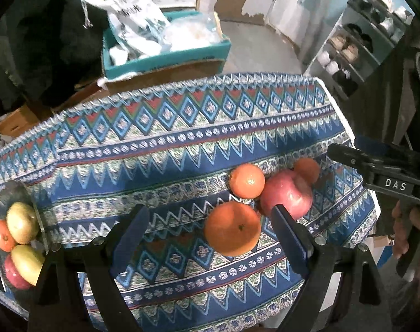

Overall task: Organize fruits
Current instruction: 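Move the left tool to a large orange while the right tool approaches a tangerine, then close the left tool on the large orange while the right tool grasps the tangerine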

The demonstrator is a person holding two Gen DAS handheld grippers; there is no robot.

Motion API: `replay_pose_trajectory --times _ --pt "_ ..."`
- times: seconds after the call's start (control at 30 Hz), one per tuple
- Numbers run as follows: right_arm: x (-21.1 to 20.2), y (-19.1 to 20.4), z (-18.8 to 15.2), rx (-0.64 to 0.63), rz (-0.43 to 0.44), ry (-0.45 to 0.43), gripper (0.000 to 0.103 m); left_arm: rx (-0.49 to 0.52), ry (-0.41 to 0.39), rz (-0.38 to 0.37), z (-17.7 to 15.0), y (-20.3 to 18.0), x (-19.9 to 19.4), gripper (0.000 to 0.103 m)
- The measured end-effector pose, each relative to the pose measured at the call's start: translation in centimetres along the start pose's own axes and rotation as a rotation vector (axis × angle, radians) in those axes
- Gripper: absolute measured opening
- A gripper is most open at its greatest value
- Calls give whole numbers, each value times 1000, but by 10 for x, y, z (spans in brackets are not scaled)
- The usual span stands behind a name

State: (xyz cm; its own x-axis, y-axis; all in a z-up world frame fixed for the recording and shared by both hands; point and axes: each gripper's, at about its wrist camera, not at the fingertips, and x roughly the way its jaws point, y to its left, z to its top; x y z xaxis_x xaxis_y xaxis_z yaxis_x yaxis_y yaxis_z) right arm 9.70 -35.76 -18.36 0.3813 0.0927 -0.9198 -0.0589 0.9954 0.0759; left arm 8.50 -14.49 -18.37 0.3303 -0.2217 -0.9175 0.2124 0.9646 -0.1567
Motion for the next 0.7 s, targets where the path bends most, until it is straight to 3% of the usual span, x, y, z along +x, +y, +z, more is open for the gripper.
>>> replay_pose_trajectory --times 0.3,0.7 --pt "20 -17 -8 37 -4 53 84 27 62 -9 -6 -15 32 91" --pt "57 -31 -11 171 98 155 79 26 128 -22 -15 -18 68 91"
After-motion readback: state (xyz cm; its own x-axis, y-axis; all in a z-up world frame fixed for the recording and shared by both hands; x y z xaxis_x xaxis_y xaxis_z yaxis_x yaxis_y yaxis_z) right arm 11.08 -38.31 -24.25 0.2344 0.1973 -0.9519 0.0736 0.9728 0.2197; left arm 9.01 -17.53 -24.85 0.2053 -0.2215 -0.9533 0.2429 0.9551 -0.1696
